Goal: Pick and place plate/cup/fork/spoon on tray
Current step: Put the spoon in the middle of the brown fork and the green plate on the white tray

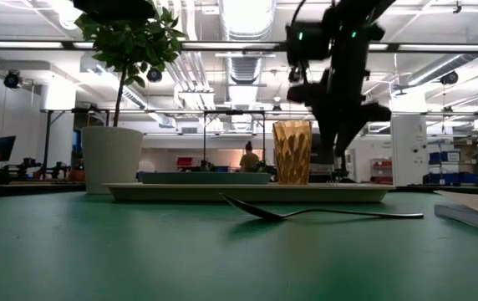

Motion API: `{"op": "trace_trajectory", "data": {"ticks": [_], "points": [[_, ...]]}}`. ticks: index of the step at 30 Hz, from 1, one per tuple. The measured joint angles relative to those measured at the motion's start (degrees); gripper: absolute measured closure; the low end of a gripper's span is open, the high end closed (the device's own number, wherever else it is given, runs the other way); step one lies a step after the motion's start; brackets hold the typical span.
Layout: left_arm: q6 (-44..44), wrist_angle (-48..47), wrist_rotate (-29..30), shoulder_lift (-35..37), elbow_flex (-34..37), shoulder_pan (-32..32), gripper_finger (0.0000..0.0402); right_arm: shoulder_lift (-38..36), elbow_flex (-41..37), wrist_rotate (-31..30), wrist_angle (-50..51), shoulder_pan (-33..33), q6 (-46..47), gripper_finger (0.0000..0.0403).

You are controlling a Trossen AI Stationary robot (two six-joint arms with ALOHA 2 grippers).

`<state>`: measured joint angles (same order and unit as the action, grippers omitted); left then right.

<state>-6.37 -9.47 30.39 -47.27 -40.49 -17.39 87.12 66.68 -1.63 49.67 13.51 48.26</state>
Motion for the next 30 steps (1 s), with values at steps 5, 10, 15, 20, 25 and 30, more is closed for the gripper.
{"op": "trace_trajectory", "data": {"ticks": [5,10,15,20,25,30], "points": [[0.0,0.1,0.0,0.0,0.0,0.0,0.0305,-1.7,-0.4,-1.9,-3.0,-10.2,-4.2,0.0301],[0.0,0.1,0.0,0.0,0.0,0.0,0.0305,-1.1,-1.2,-6.4,-10.0,-21.4,-8.9,0.0312],[0.1,0.1,0.0,0.0,0.0,0.0,0.0305,0.9,-3.3,-9.0,-21.2,-30.1,-12.8,0.0320],[0.2,0.1,0.0,0.0,0.0,0.0,0.0305,4.5,-6.0,-10.6,-33.2,-34.7,-15.8,0.0322],[0.2,0.1,0.0,0.0,0.0,0.0,0.0305,9.4,-6.1,-11.9,-35.5,-36.5,-17.9,0.0303],[0.2,0.1,0.0,0.0,0.2,0.0,0.0305,12.8,-4.9,-11.1,-35.6,-37.1,-18.9,0.0276]]}}
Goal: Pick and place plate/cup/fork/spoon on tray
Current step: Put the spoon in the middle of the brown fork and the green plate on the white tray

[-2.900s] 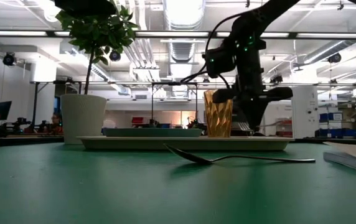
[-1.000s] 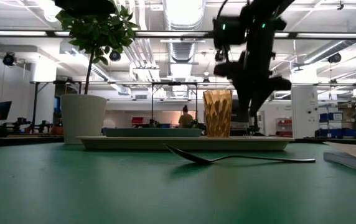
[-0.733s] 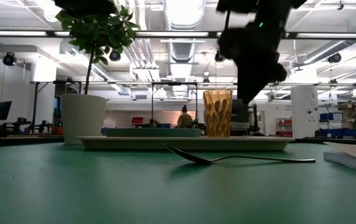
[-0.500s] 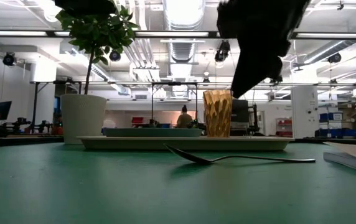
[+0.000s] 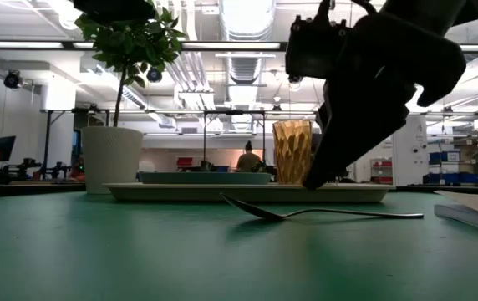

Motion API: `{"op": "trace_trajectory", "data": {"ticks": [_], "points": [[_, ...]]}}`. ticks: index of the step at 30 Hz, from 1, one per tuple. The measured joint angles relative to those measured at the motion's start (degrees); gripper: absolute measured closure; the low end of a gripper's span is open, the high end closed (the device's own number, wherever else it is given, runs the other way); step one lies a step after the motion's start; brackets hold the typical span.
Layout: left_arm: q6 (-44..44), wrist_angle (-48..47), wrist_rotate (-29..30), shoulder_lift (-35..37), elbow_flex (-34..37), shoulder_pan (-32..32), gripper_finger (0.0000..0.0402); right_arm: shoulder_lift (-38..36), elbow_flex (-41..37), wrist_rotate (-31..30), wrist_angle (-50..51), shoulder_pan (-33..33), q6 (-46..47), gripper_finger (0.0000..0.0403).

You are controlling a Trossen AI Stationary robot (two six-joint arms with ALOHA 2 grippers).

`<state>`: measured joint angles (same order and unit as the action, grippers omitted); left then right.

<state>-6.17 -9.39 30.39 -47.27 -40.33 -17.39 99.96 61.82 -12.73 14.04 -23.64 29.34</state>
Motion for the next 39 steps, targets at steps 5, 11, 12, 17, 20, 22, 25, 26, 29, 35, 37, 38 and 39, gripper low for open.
{"op": "trace_trajectory", "data": {"ticks": [5,11,12,17,20,22,25,26,29,35,37,38,39], "points": [[0.0,0.0,0.0,0.0,0.1,0.0,0.0305,1.5,0.7,1.1,-1.1,-0.4,-2.2,0.0265],[0.0,0.0,0.0,-0.5,0.1,0.0,0.0305,4.2,0.7,0.9,-1.2,-0.5,-3.5,0.0283],[0.0,0.0,0.0,-0.6,0.1,0.0,0.0305,4.5,0.7,0.9,-1.3,-0.5,-3.5,0.0288],[-0.1,-0.1,0.0,-0.7,0.2,0.0,0.0305,5.4,0.8,0.7,-1.5,-0.5,-3.9,0.0326],[-0.1,-0.1,0.0,-0.7,0.2,0.0,0.0305,5.4,0.8,0.7,-1.5,-0.5,-3.9,0.0357],[-0.1,-0.1,0.0,-0.7,0.2,0.0,0.0305,5.4,0.8,0.7,-1.5,-0.5,-3.9,0.0379],[-0.1,-0.1,0.0,-0.7,0.2,0.0,0.0305,5.1,0.8,0.7,-1.4,-0.5,-3.2,0.0391],[-0.1,-0.1,0.0,-0.7,0.2,0.0,0.0305,4.9,0.7,0.7,-1.3,-0.5,-2.6,0.0392],[-0.1,-0.1,0.0,-0.7,0.2,0.0,0.0305,4.2,1.0,0.3,-0.5,-0.4,-0.1,0.0393],[-0.1,0.0,0.0,-0.7,0.2,0.0,0.0305,0.5,5.3,-7.2,5.4,1.3,12.0,0.0393],[-0.1,-0.1,0.0,-0.7,0.2,0.0,0.0305,-0.7,7.5,-8.1,11.7,3.2,20.1,0.0393],[-0.1,0.0,0.0,-0.7,0.2,0.0,0.0305,-1.3,8.7,-8.0,15.4,4.1,24.4,0.0393],[-0.1,-0.1,0.0,-0.7,0.2,0.0,0.0305,-1.7,9.7,-8.2,19.4,5.1,28.9,0.0393]]}}
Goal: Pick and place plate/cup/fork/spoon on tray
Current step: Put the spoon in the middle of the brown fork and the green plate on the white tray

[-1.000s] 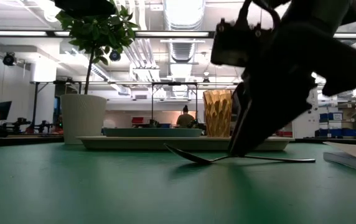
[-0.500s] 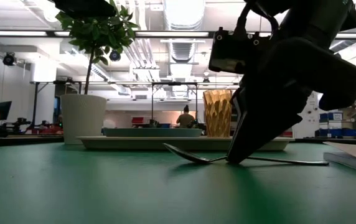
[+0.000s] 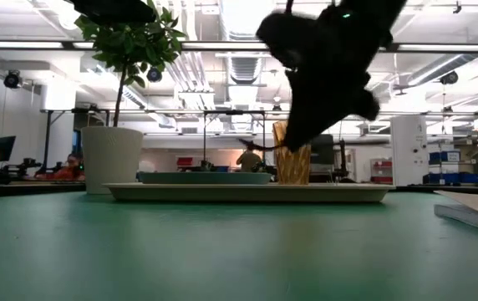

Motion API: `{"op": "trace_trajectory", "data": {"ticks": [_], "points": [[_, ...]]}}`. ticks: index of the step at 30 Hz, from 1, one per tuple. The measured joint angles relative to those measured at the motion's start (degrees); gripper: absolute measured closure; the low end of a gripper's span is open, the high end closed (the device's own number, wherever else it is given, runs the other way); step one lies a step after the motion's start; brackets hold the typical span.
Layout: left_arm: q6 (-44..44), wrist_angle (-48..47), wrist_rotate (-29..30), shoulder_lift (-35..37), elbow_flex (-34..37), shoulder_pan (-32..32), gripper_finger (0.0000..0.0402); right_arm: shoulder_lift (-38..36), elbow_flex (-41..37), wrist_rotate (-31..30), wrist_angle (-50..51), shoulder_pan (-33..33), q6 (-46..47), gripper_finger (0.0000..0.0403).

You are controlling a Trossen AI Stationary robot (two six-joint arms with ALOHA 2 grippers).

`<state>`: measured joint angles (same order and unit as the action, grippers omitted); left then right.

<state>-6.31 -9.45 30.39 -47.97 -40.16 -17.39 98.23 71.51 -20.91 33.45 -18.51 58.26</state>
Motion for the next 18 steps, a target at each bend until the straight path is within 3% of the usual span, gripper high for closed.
{"op": "trace_trajectory", "data": {"ticks": [5,18], "points": [[0.0,0.0,0.0,0.0,0.0,0.0,0.0305,-1.6,4.2,-0.1,16.9,5.8,17.3,0.0394],[0.0,-0.1,0.0,0.0,0.1,0.0,0.0305,-1.4,2.3,-3.2,16.9,18.1,18.7,0.0394]]}}
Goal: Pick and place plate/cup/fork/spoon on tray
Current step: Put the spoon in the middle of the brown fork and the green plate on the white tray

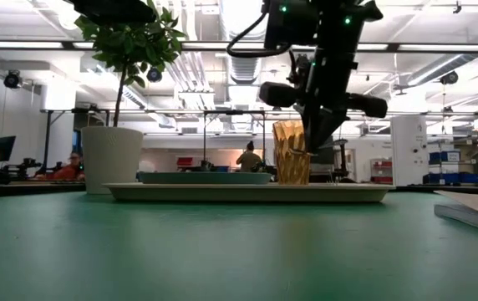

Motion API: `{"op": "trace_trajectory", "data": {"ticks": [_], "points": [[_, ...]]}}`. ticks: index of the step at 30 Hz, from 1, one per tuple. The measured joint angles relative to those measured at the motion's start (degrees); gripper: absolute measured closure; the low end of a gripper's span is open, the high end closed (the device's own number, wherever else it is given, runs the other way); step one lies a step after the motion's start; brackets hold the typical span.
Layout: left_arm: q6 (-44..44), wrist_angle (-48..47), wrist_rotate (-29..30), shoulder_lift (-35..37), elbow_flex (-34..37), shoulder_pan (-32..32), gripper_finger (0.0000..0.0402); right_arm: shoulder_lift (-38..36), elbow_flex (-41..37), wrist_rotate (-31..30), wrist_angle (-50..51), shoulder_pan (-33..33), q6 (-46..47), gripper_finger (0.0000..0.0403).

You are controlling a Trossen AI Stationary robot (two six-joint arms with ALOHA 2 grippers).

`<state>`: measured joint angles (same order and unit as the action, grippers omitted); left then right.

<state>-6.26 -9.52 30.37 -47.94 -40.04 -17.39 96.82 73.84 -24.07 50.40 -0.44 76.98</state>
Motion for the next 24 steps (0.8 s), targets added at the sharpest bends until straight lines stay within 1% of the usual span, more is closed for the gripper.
{"op": "trace_trajectory", "data": {"ticks": [5,11,18,24], "points": [[0.0,-0.1,0.0,0.1,0.1,0.0,0.0305,0.0,-2.3,-2.6,-0.9,0.6,2.2,0.0394],[0.0,0.0,0.0,0.1,0.1,0.0,0.0305,0.0,-5.2,-4.4,-6.4,0.8,4.5,0.0394],[0.0,0.0,0.0,0.1,0.1,0.0,0.0305,0.0,-8.3,-4.7,-8.9,3.3,5.7,0.0394],[0.0,0.0,0.0,0.1,0.1,0.0,0.0305,0.0,-12.4,-4.6,-18.6,5.1,5.8,0.0394]]}}
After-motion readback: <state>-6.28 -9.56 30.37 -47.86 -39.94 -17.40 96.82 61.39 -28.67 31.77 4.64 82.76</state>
